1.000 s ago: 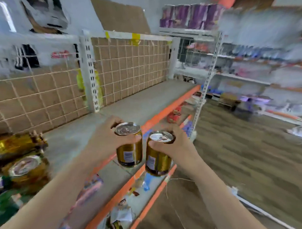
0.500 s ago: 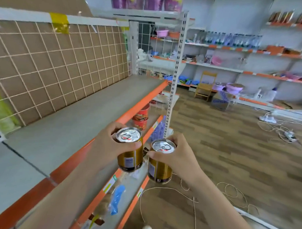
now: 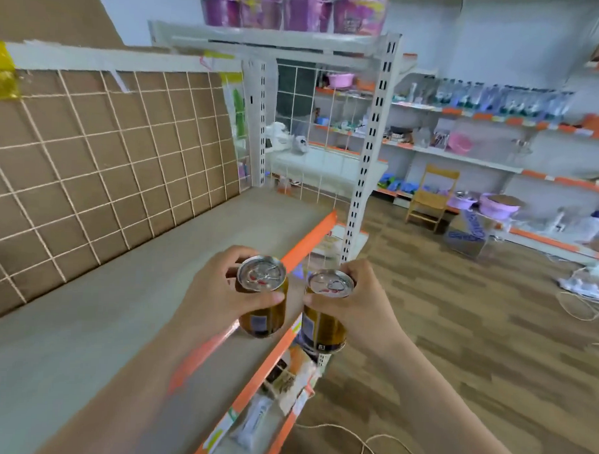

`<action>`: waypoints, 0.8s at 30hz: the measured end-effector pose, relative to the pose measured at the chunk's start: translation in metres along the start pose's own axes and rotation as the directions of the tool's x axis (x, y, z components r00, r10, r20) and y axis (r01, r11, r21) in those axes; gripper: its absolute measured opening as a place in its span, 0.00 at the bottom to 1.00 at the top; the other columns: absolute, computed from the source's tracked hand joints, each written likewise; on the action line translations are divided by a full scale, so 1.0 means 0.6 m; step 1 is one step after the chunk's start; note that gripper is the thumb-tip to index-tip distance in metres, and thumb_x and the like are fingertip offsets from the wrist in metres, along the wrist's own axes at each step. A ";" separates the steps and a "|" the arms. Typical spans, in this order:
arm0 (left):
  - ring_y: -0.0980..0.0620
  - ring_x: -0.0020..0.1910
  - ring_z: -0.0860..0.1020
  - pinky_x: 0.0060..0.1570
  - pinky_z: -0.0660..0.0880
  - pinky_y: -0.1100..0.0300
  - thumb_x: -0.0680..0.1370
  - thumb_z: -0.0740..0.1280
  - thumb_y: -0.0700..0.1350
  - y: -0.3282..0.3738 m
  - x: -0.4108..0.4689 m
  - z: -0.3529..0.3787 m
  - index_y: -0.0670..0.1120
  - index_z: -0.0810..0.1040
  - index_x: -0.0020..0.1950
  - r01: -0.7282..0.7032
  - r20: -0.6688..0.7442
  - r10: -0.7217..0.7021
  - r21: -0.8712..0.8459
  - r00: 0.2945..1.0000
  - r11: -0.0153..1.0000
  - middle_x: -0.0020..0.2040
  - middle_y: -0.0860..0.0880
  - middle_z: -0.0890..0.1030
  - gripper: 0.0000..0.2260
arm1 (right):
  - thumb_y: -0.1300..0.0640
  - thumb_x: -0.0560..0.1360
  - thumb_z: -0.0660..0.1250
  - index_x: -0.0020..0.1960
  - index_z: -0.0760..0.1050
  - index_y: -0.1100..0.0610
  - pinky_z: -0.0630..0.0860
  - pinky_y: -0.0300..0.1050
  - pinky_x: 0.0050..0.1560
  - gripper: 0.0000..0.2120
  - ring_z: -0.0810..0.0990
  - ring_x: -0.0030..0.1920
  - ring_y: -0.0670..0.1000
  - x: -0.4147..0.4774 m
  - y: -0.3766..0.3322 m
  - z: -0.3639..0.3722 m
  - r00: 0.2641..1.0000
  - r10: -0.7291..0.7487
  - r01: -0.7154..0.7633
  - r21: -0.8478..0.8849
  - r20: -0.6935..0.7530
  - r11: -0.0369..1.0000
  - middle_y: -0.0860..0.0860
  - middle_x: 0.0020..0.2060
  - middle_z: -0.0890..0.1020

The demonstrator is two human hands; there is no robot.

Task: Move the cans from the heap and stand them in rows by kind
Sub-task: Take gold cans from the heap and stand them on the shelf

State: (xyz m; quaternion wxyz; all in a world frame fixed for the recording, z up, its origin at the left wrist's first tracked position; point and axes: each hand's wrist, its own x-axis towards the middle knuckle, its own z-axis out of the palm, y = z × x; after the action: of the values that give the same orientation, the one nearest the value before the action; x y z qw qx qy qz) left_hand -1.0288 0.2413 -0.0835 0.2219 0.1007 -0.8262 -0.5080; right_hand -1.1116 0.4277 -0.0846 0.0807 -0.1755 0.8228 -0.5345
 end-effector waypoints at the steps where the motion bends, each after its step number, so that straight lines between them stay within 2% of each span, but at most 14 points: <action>1: 0.65 0.44 0.77 0.42 0.70 0.73 0.49 0.74 0.62 -0.008 0.026 0.006 0.59 0.75 0.47 0.000 -0.020 0.001 0.055 1.000 0.998 0.48 0.57 0.78 0.28 | 0.48 0.60 0.79 0.54 0.66 0.53 0.75 0.45 0.45 0.30 0.77 0.47 0.50 0.035 0.004 0.002 1.000 -0.003 0.003 -0.008 0.019 1.000 0.48 0.47 0.77; 3: 0.63 0.46 0.76 0.44 0.69 0.72 0.50 0.74 0.64 -0.027 0.082 0.017 0.63 0.73 0.45 0.005 -0.058 0.005 0.179 0.998 0.984 0.49 0.57 0.75 0.26 | 0.49 0.60 0.79 0.52 0.66 0.53 0.73 0.42 0.43 0.29 0.76 0.45 0.48 0.106 0.012 0.008 0.997 -0.024 0.024 -0.004 0.067 1.000 0.46 0.44 0.75; 5: 0.60 0.46 0.77 0.45 0.72 0.67 0.51 0.74 0.64 -0.046 0.140 0.028 0.65 0.72 0.45 0.042 -0.110 -0.016 0.239 0.994 0.970 0.49 0.54 0.76 0.25 | 0.50 0.60 0.80 0.51 0.66 0.54 0.71 0.41 0.40 0.28 0.75 0.42 0.47 0.182 0.020 0.014 0.991 -0.061 0.061 0.004 0.119 0.998 0.45 0.41 0.73; 7: 0.55 0.45 0.78 0.48 0.76 0.56 0.51 0.72 0.66 -0.068 0.197 0.039 0.64 0.74 0.44 0.067 -0.174 -0.021 0.260 0.984 0.963 0.47 0.52 0.78 0.24 | 0.50 0.60 0.80 0.51 0.67 0.54 0.70 0.39 0.37 0.28 0.74 0.41 0.46 0.257 0.028 0.019 0.980 -0.091 0.097 -0.025 0.177 0.995 0.44 0.40 0.72; 9: 0.56 0.44 0.77 0.46 0.75 0.58 0.52 0.71 0.66 -0.084 0.255 0.049 0.59 0.77 0.46 0.123 -0.236 -0.049 0.310 0.971 0.943 0.46 0.53 0.78 0.26 | 0.48 0.61 0.79 0.52 0.67 0.54 0.68 0.36 0.35 0.28 0.74 0.41 0.45 0.336 0.032 0.023 0.956 -0.125 0.143 -0.050 0.266 0.988 0.43 0.41 0.72; 11: 0.57 0.45 0.76 0.45 0.72 0.62 0.52 0.70 0.65 -0.090 0.308 0.061 0.55 0.77 0.51 0.211 -0.301 -0.104 0.350 0.948 0.913 0.48 0.54 0.77 0.30 | 0.47 0.62 0.78 0.57 0.67 0.52 0.71 0.36 0.40 0.30 0.75 0.48 0.46 0.415 0.033 0.025 0.921 -0.166 0.190 -0.033 0.353 0.981 0.41 0.45 0.73; 13: 0.55 0.47 0.76 0.47 0.73 0.59 0.53 0.69 0.64 -0.093 0.356 0.076 0.55 0.77 0.50 0.262 -0.338 -0.134 0.371 0.932 0.891 0.46 0.55 0.78 0.28 | 0.46 0.63 0.77 0.62 0.67 0.50 0.72 0.40 0.52 0.33 0.73 0.54 0.46 0.490 0.032 0.027 0.889 -0.188 0.224 -0.038 0.417 0.974 0.42 0.51 0.73; 14: 0.54 0.47 0.75 0.48 0.73 0.58 0.54 0.69 0.63 -0.096 0.378 0.082 0.55 0.76 0.49 0.270 -0.349 -0.128 0.394 0.928 0.878 0.44 0.57 0.78 0.26 | 0.45 0.63 0.77 0.64 0.67 0.49 0.70 0.41 0.54 0.33 0.72 0.55 0.45 0.525 0.029 0.030 0.875 -0.198 0.246 -0.053 0.442 0.968 0.42 0.53 0.73; 16: 0.55 0.47 0.73 0.47 0.70 0.59 0.56 0.71 0.61 -0.098 0.419 0.091 0.56 0.76 0.50 0.324 -0.373 -0.153 0.454 0.915 0.830 0.43 0.59 0.75 0.24 | 0.42 0.64 0.76 0.66 0.68 0.50 0.69 0.40 0.53 0.34 0.71 0.53 0.44 0.592 0.024 0.042 0.848 -0.217 0.297 -0.095 0.484 0.950 0.44 0.57 0.74; 20: 0.54 0.48 0.75 0.48 0.74 0.57 0.54 0.64 0.65 -0.125 0.484 0.087 0.56 0.76 0.55 0.377 -0.318 -0.231 0.548 0.920 0.747 0.48 0.57 0.77 0.31 | 0.42 0.64 0.75 0.68 0.66 0.52 0.70 0.42 0.53 0.37 0.73 0.54 0.47 0.696 0.020 0.085 0.810 -0.210 0.335 -0.139 0.547 0.932 0.48 0.61 0.76; 22: 0.53 0.49 0.76 0.48 0.74 0.58 0.57 0.69 0.61 -0.147 0.512 0.080 0.57 0.76 0.56 0.379 -0.257 -0.281 0.555 0.925 0.740 0.50 0.55 0.77 0.28 | 0.42 0.65 0.75 0.67 0.66 0.52 0.72 0.45 0.56 0.37 0.74 0.57 0.50 0.735 0.021 0.110 0.778 -0.184 0.354 -0.177 0.601 0.918 0.49 0.60 0.75; 24: 0.55 0.48 0.74 0.47 0.74 0.62 0.59 0.72 0.58 -0.163 0.539 0.073 0.56 0.75 0.56 0.341 -0.172 -0.297 0.575 0.939 0.744 0.50 0.54 0.74 0.26 | 0.41 0.65 0.75 0.65 0.67 0.53 0.73 0.46 0.55 0.35 0.74 0.54 0.50 0.766 0.023 0.133 0.763 -0.161 0.367 -0.214 0.626 0.905 0.48 0.57 0.75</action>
State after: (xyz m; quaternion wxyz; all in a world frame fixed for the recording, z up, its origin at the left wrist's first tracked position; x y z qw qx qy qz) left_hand -1.3400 0.1043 -0.1011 0.1173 0.3226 -0.9057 -0.2487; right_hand -1.5142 0.1924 -0.1053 0.2274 -0.4604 0.7980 -0.3154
